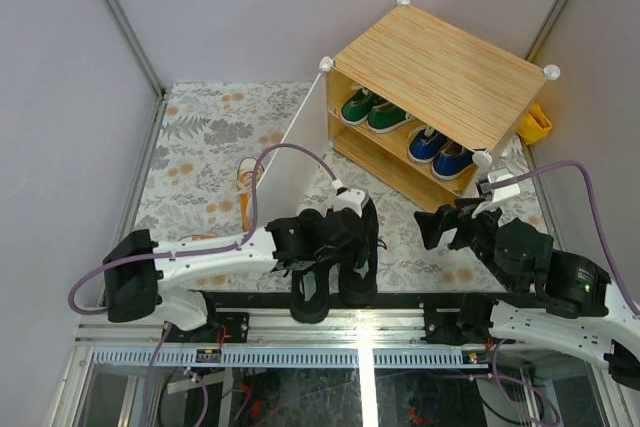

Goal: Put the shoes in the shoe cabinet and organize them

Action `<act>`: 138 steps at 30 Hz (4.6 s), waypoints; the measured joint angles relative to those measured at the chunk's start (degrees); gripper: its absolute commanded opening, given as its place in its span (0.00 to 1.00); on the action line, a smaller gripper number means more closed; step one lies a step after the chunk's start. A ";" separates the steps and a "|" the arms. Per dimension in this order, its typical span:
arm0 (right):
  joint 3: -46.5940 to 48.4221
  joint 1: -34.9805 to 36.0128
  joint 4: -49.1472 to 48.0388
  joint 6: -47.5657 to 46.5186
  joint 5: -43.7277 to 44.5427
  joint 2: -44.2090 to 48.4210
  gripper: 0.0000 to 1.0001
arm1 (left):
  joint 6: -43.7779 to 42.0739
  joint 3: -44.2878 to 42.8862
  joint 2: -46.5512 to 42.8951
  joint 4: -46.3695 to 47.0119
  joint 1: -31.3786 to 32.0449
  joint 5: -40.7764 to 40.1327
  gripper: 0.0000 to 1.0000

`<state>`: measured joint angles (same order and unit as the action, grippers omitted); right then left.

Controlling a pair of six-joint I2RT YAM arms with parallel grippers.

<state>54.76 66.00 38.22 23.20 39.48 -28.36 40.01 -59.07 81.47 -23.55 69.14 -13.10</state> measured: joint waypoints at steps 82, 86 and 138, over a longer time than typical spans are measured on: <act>-6.86 0.00 -2.43 -1.42 -11.15 -5.11 1.00 | -19.96 -10.54 -5.07 3.96 -9.46 -9.01 1.00; -6.10 0.00 -4.42 -3.58 -14.73 -13.07 1.00 | -18.08 -12.09 -15.08 -0.39 -9.70 -7.56 1.00; 2.91 -16.39 -19.65 -20.59 -29.68 -59.80 0.06 | -18.45 -12.83 -37.05 -9.97 -9.70 -4.44 1.00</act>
<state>57.67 49.60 18.57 2.61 9.80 -88.16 21.56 -71.90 44.42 -33.52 59.44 -17.54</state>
